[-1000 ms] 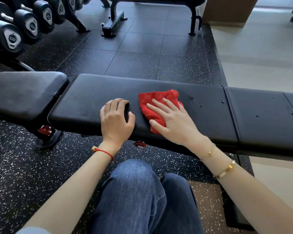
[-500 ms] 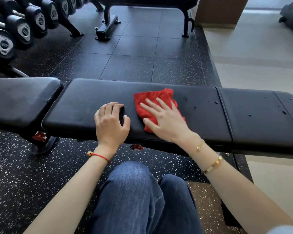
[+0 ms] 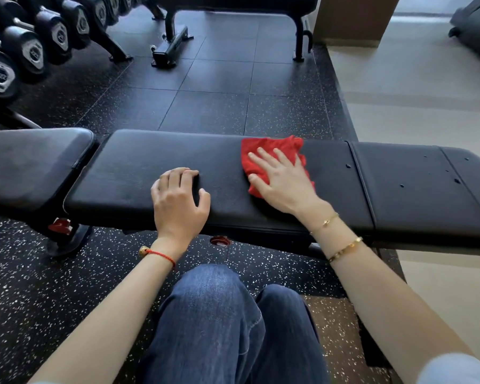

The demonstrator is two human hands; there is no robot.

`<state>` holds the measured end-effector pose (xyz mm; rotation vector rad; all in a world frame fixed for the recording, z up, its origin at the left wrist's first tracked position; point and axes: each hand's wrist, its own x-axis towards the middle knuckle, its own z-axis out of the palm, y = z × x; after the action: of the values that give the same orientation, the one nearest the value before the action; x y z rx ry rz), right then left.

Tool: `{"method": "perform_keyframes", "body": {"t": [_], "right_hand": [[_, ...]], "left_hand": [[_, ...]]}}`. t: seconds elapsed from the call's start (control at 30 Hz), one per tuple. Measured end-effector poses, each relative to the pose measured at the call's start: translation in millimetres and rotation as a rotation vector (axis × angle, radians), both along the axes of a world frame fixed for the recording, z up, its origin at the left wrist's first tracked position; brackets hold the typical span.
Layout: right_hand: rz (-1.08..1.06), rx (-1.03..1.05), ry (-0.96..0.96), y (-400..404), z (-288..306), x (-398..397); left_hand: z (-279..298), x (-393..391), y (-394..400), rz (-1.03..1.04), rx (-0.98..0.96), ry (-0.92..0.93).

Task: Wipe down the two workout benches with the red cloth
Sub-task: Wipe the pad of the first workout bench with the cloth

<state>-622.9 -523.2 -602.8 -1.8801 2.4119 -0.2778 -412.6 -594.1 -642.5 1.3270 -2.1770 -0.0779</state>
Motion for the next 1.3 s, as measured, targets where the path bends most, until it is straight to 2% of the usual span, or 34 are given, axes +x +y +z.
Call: {"method": "perform_keyframes", "body": {"t": [0.17, 0.33, 0.4, 0.53, 0.67, 0.77, 0.87, 0.93, 1.13, 1.3], "right_hand": [[0.156, -0.059, -0.018, 39, -6, 10], [-0.15, 0.021, -0.044, 25, 3, -52], [-0.186, 0.047, -0.03, 24, 4, -50], [-0.081, -0.042, 0.003, 68, -6, -13], [-0.028, -0.021, 0.012, 91, -8, -13], [-0.149, -0.007, -0.038, 74, -6, -38], [-0.371, 0.058, -0.036, 49, -2, -61], [-0.436, 0.086, -0.045, 41, -1, -59], [-0.181, -0.036, -0.003, 89, -10, -20], [-0.234, 0.007, -0.06, 57, -4, -61]], "left_hand": [[1, 2, 0, -0.02, -0.012, -0.001], [1, 2, 1, -0.022, 0.007, 0.003], [1, 2, 2, -0.022, 0.011, 0.004], [2, 2, 2, -0.023, 0.011, 0.021], [5, 0, 3, -0.027, 0.036, -0.017], [11, -5, 5, -0.024, 0.068, 0.007], [19, -21, 10, -0.106, 0.068, 0.072], [22, -36, 13, -0.151, 0.069, 0.088], [12, -56, 11, -0.187, 0.079, 0.065], [8, -56, 12, -0.176, 0.062, 0.071]]}}
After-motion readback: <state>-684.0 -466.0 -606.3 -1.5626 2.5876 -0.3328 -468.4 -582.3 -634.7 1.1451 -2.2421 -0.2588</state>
